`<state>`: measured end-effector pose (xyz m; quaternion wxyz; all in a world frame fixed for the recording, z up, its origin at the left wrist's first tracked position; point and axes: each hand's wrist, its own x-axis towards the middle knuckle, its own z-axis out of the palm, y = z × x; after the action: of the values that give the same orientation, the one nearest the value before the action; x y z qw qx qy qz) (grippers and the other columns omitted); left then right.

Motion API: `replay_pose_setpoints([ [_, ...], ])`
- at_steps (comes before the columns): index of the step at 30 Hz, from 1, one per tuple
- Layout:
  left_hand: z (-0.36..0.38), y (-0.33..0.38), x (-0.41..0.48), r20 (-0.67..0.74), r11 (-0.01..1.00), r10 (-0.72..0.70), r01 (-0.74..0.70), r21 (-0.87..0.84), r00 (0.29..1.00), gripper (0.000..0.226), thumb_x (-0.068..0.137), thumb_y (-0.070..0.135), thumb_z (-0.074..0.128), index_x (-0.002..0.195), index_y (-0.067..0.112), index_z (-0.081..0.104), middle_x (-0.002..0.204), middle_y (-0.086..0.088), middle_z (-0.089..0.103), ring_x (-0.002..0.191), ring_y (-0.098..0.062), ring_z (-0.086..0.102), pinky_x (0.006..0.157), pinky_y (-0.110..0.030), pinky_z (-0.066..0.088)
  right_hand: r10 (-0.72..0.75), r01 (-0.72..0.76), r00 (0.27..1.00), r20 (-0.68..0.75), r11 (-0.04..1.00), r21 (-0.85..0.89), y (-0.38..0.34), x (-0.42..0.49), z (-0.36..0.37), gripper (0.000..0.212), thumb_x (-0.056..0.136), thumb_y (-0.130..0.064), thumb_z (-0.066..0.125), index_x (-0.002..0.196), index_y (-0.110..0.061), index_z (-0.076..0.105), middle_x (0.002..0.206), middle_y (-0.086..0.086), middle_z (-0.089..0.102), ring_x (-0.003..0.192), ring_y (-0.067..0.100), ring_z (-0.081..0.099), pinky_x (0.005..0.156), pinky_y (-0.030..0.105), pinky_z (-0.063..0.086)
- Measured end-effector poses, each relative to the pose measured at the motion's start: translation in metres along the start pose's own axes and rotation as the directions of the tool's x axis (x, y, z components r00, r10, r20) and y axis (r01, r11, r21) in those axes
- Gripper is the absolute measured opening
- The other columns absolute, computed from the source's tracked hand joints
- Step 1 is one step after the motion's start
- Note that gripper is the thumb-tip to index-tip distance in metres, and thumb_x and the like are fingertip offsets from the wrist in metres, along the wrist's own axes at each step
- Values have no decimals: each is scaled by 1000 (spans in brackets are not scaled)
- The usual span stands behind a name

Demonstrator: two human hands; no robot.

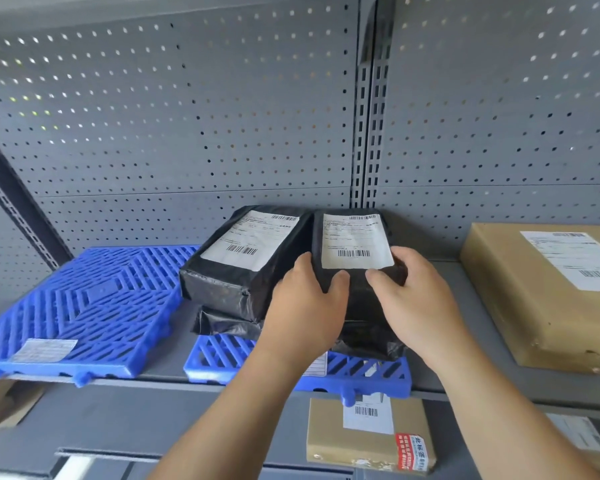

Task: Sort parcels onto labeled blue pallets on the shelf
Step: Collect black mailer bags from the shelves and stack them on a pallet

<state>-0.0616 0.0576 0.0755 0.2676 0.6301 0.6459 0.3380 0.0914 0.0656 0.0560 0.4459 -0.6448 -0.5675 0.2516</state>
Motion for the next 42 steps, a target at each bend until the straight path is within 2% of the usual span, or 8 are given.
replay_pose_setpoints([
  [3, -1, 1, -3, -26, 1000, 12, -12, 26, 1000, 66, 94, 53, 52, 150, 22, 35, 124, 2, 66, 120, -25, 59, 104, -46, 47, -33, 33, 999, -21, 999, -14, -2, 0, -4, 51, 90, -43, 60, 139, -34, 50, 136, -13, 52, 123, 10, 51, 93, 33, 42],
  [7, -1, 3, -8, -77, 999, 6, -3, 38, 997, 73, 94, 54, 54, 157, 25, 30, 147, 2, 54, 138, -25, 45, 113, -48, 40, -95, 94, 995, -22, 995, -34, -1, -3, -11, 50, 92, -41, 62, 140, -37, 47, 129, -19, 39, 131, 9, 44, 95, 27, 33],
  [12, 3, 5, -20, -151, 998, 32, -24, 52, 988, 65, 94, 51, 57, 152, 26, 39, 140, 4, 55, 134, -23, 47, 111, -47, 41, -154, 153, 988, -17, 986, -63, 2, -10, -19, 51, 93, -39, 62, 142, -33, 48, 144, -11, 44, 137, 10, 40, 99, 25, 30],
  [18, 8, 4, -48, -189, 991, 111, -94, 93, 976, 59, 97, 48, 57, 150, 31, 39, 149, 6, 44, 137, -19, 41, 111, -43, 41, -244, 235, 968, -50, 961, -146, 2, -35, -26, 51, 93, -32, 64, 141, -25, 51, 144, -6, 46, 137, 16, 40, 102, 20, 25],
  [24, -7, 4, -73, -196, 976, 212, -199, 85, 957, 57, 97, 47, 58, 149, 29, 43, 150, 5, 44, 138, -18, 39, 111, -40, 40, -266, 243, 959, -101, 950, -198, -10, -71, -37, 51, 93, -32, 64, 141, -24, 51, 143, -5, 47, 137, 15, 41, 103, 20, 25],
  [29, -20, -4, -101, -148, 954, 297, -287, 88, 943, 54, 96, 44, 60, 147, 31, 44, 147, 7, 45, 134, -17, 41, 106, -39, 43, -232, 194, 962, -144, 952, -236, -20, -112, -38, 49, 94, -31, 63, 141, -24, 51, 144, -5, 47, 136, 13, 40, 102, 18, 24],
  [37, -15, -33, -156, -11, 918, 390, -387, 81, 921, 52, 96, 37, 62, 145, 25, 49, 144, 2, 49, 129, -24, 44, 108, -39, 39, -151, 72, 969, -195, 930, -359, -9, -196, -34, 52, 94, -29, 65, 143, -21, 51, 145, -3, 49, 133, 19, 44, 99, 21, 29],
  [42, 9, -34, -183, 117, 892, 426, -438, 112, 897, 53, 96, 40, 59, 146, 24, 48, 143, 0, 50, 128, -28, 45, 106, -43, 42, -120, -10, 960, -255, 889, -457, 8, -240, -53, 53, 92, -28, 67, 142, -18, 53, 143, 0, 52, 129, 22, 43, 103, 39, 39],
])
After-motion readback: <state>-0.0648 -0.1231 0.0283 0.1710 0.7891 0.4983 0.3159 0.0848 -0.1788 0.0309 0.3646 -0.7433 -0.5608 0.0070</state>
